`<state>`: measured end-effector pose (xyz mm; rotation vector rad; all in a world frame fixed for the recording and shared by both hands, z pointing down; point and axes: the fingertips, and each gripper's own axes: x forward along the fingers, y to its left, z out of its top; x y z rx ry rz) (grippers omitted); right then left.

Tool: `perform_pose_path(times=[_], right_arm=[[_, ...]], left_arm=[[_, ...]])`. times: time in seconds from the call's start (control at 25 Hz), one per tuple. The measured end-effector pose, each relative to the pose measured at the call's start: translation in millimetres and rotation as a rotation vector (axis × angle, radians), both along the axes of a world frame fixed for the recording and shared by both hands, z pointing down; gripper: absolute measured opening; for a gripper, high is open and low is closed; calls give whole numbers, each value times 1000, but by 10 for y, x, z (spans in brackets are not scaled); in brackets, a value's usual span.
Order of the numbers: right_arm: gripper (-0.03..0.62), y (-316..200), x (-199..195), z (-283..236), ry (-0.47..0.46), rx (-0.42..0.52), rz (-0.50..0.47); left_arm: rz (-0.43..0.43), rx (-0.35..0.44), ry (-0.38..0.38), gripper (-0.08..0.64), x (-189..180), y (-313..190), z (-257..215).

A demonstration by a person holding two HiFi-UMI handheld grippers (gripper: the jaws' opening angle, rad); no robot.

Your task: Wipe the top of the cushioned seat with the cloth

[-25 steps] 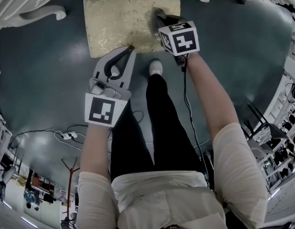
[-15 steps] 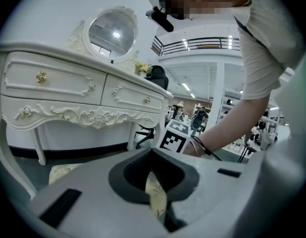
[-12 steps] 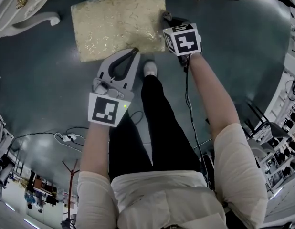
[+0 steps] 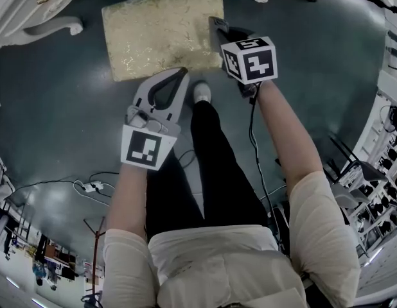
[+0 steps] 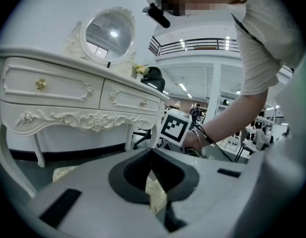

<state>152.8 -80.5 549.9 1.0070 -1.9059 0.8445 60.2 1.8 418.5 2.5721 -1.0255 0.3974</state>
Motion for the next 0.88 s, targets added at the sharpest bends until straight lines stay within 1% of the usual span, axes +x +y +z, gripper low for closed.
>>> perform_pose_path(times=[0.12,0.2,0.32,0.52,0.64,0.76,0.88], right_arm=[[29,90,-372,-70,-23,-6,-22],[29,172,-666,-86,-41,-13,-39],[29,321,-1139,-87,-80,-29,-62],[29,580,-1992,-26,-163,-64,-112],[29,729,-2441,73,-191,-90,-144],[29,811,-2772,188,-198,-108,-161],[29,829,-2982,288,-196,-121,-158]], left_arm=[[-4,16,-13,2,-282,23,-79],[-21,25,-20,2,-514,39,-123],[-35,38,-48,2,-870,84,-147],[-107,-5,-44,2,-1522,194,-90],[-125,-17,-61,2,-1865,263,-13],[-129,-26,-83,2,-2139,293,77],[-136,-29,-94,2,-2361,286,124]])
